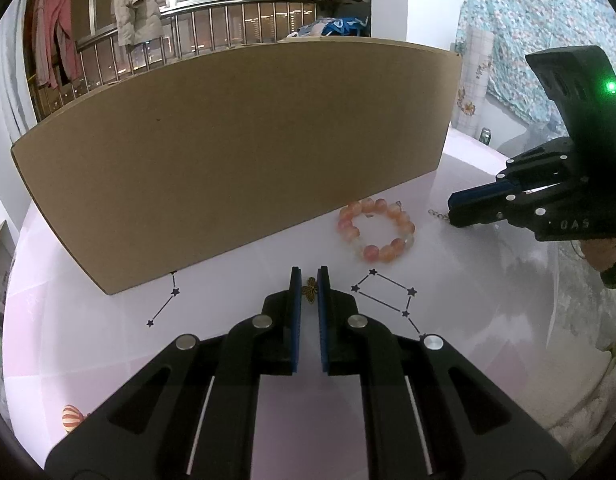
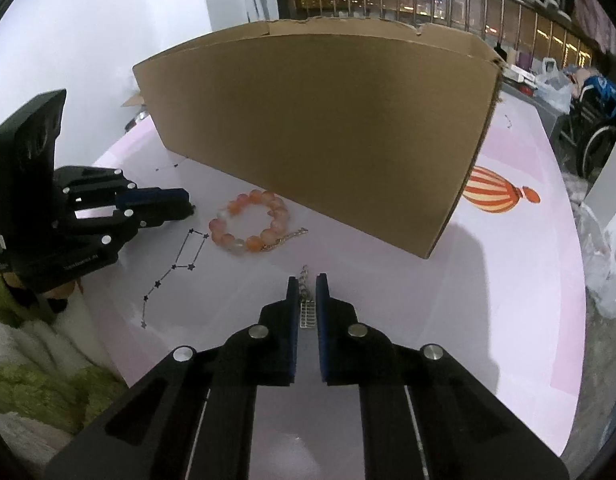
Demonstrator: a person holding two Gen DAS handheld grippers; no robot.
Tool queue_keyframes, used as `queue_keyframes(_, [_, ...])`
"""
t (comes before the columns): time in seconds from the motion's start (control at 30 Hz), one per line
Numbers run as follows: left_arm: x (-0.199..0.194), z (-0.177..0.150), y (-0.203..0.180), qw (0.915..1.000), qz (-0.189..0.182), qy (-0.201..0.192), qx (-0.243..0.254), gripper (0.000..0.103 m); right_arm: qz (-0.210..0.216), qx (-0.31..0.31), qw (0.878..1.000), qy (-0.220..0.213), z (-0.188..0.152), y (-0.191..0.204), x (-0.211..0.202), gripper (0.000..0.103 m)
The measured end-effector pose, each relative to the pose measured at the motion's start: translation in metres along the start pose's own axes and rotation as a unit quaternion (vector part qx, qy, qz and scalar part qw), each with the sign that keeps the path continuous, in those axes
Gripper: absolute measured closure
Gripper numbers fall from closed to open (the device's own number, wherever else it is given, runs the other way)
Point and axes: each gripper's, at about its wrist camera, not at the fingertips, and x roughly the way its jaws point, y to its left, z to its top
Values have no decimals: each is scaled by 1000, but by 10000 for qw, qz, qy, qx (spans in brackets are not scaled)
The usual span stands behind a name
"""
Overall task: Organize jewelry
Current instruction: 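Carry the butterfly charm in the left gripper into the box while the right gripper follows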
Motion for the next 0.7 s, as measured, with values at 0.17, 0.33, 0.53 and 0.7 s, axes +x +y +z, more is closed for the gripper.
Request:
queue_keyframes(0.17, [-1,-1,-1,10000,-6,10,-13,96,94,119,9999,-64,-2,2,-3,95])
queue_keyframes(0.33, [-3,-1,0,10000,-14,-5,-49,96,105,128,9997,-176,1,2,-10,95])
queue_keyframes(0.53, [-9,2,2,9999,-20,-103,-106,96,106,168,9993,-316,8,1,-18,95])
queue_keyframes(0.7, [-19,5,5,9997,19,-218,-78,96,95,163,9983,-543,11,2,-31,95])
